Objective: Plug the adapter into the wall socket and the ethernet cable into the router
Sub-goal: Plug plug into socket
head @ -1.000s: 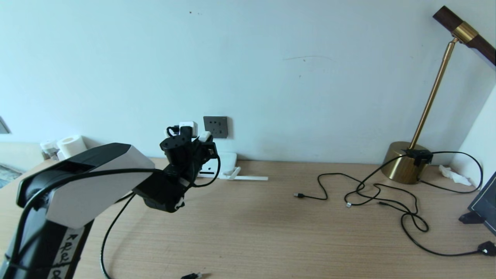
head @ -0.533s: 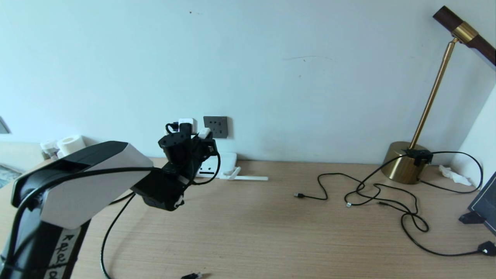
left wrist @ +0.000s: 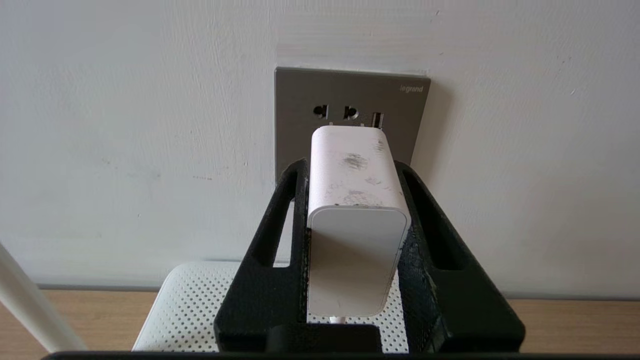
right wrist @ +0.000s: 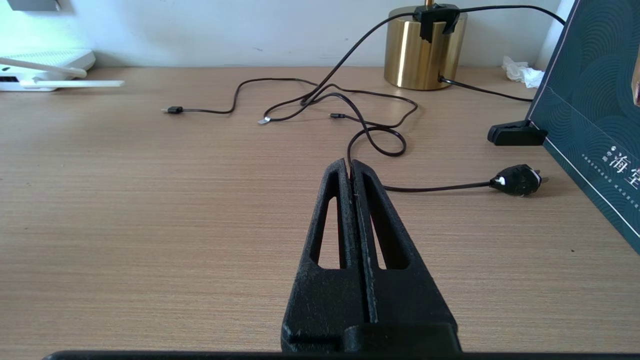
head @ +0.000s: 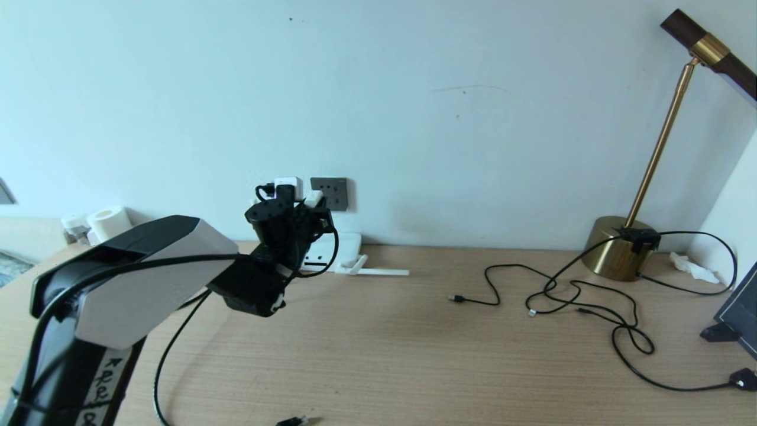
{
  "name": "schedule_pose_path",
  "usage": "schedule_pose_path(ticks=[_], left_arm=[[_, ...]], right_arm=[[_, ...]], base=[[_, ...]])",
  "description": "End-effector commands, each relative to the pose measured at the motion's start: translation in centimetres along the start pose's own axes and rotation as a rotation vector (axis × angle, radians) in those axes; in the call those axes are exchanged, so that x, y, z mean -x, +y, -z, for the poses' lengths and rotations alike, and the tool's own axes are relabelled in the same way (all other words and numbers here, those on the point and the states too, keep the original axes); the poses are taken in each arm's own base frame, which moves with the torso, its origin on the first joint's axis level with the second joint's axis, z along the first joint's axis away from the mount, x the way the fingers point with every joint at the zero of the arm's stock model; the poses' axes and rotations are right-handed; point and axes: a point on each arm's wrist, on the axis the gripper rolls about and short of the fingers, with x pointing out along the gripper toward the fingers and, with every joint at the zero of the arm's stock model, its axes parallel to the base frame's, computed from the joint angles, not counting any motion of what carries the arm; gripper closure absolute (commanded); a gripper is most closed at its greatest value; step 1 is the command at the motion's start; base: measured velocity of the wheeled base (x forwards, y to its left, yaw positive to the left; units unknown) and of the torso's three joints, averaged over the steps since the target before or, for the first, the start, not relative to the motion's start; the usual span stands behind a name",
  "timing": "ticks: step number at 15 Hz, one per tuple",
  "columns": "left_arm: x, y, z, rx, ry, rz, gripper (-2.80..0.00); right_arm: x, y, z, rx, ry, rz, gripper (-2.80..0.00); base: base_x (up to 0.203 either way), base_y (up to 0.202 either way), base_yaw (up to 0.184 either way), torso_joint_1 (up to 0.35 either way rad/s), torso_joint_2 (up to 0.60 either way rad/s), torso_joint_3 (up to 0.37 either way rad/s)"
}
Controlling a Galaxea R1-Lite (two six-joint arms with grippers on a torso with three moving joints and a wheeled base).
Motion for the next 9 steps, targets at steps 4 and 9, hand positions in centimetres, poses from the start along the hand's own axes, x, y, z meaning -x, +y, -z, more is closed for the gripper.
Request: schedule_pose_path(ticks=[4, 9], left_arm=[[-0.8, -0.2, 1.0, -0.002, 0.010, -0.001, 0.00], [-1.5, -0.3, 1.3, -0.001, 0.005, -0.001, 0.00]], right_arm=[[-0.1, 0.0, 0.3, 0.000, 0.009, 0.000, 0.00], [-0.1, 0.0, 0.3, 0.000, 0.009, 0.000, 0.00]], base=[[0.000, 0.000, 0.000, 0.000, 0.00, 0.000], [0.000, 0.000, 0.000, 0.000, 0.00, 0.000]])
